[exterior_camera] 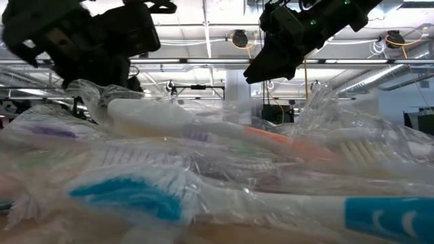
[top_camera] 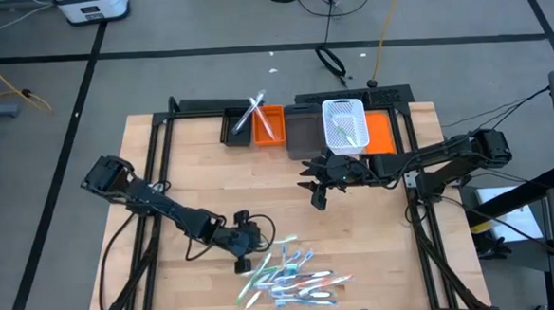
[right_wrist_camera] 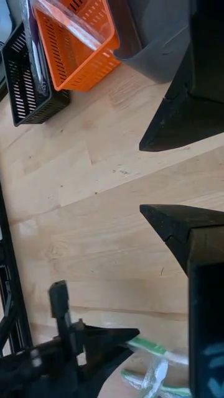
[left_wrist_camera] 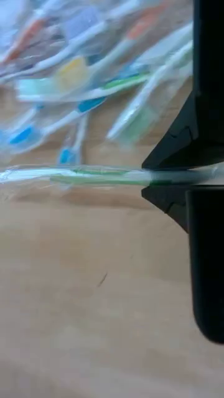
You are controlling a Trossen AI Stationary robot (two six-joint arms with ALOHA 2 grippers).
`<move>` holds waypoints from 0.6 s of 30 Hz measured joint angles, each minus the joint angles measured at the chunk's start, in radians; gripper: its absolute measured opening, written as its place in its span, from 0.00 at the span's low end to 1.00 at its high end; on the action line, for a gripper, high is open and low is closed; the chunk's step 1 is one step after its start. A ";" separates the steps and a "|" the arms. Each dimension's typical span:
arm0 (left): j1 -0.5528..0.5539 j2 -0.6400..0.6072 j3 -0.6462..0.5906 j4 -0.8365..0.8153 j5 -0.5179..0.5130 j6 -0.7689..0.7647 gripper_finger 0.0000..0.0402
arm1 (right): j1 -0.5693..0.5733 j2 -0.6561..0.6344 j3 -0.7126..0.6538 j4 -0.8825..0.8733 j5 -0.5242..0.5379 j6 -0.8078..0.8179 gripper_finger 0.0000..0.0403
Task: Pick & Place Toothbrushes
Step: Put the green toothbrush into the white bin
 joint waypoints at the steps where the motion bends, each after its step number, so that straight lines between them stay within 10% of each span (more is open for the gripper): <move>1: 0.004 -0.008 0.000 -0.002 -0.019 -0.004 0.04 | 0.000 0.000 0.000 0.000 0.000 0.000 0.35; 18: 0.054 -0.273 0.000 -0.040 -0.445 0.092 0.04 | 0.000 0.000 0.000 0.001 -0.003 0.000 0.35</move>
